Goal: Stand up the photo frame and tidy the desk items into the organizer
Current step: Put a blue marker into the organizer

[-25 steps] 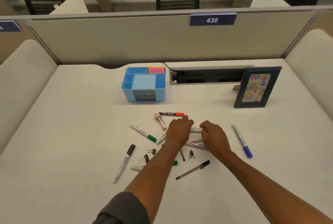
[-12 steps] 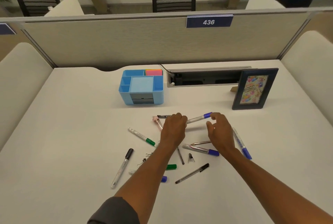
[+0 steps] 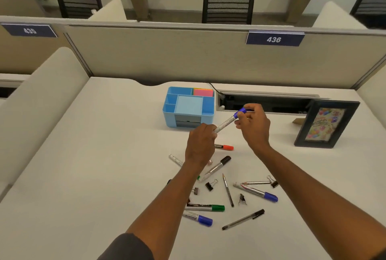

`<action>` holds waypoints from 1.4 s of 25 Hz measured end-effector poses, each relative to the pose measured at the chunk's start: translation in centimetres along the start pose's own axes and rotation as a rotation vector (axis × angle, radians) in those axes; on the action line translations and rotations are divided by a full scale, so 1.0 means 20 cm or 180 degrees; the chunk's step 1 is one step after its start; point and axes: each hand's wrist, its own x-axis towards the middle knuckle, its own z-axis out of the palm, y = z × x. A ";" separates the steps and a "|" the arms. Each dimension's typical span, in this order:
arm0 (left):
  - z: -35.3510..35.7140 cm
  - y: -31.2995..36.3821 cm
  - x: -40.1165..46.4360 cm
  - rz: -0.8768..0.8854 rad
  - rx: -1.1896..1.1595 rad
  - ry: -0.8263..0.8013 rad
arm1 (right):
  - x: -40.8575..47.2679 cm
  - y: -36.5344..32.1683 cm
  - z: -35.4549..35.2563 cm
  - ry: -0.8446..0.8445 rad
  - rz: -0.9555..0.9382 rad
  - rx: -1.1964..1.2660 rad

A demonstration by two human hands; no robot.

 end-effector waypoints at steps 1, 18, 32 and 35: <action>-0.02 -0.03 0.03 -0.0043 -0.0073 0.0067 | 0.03 -0.04 0.03 -0.0057 -0.0111 0.0031; 0.05 -0.49 0.18 -0.0284 0.0772 -0.0083 | 0.71 -0.38 0.79 -0.0685 -0.1253 -0.0385; 0.06 -0.48 0.18 -0.0309 0.0808 -0.0070 | 0.70 -0.17 0.94 -0.1216 -0.1052 -0.1312; 0.06 -0.47 0.18 -0.0348 0.0826 -0.0092 | 0.70 -0.17 0.92 -0.1272 -0.1041 -0.1289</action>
